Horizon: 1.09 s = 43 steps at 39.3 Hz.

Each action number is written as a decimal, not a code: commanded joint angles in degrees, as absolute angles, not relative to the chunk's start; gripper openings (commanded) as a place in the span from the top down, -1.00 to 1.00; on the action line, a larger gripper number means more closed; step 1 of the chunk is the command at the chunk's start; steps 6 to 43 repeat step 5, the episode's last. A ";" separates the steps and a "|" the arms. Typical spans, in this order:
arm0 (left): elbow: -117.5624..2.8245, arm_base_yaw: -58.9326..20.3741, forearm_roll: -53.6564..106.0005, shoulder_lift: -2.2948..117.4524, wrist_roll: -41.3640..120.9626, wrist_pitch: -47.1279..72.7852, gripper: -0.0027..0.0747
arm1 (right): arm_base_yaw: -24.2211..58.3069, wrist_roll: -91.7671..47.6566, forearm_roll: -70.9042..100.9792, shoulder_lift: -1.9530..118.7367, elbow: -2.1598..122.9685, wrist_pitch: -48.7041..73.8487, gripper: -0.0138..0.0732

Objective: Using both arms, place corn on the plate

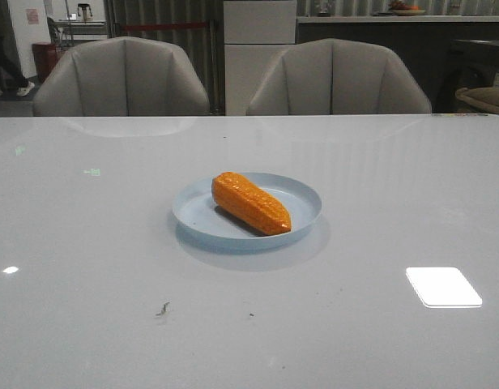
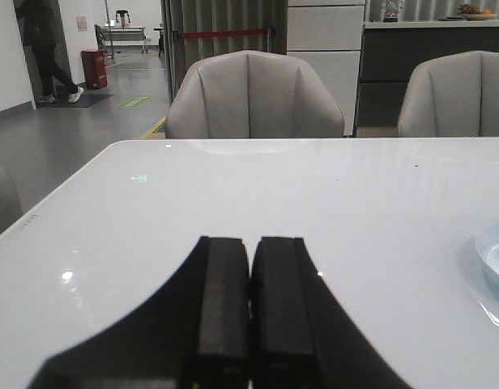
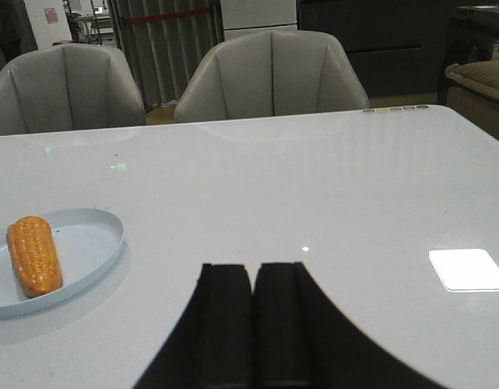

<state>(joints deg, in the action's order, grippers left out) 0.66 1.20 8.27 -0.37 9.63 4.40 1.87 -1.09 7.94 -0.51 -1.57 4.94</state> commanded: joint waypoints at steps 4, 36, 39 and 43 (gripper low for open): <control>2.77 1.22 8.41 -1.29 8.89 -0.54 0.69 | 1.55 -1.16 8.26 -1.68 -0.37 -0.32 0.53; 2.77 1.22 8.41 -1.29 8.89 -0.54 0.69 | 1.55 -1.16 8.26 -1.68 -0.37 -0.32 0.53; 2.77 1.22 8.41 -1.29 8.89 -0.54 0.69 | 1.55 -1.16 8.26 -1.68 -0.37 -0.32 0.53; 2.77 1.22 8.41 -1.29 8.89 -0.54 0.69 | 1.55 -1.16 8.26 -1.68 -0.37 -0.32 0.53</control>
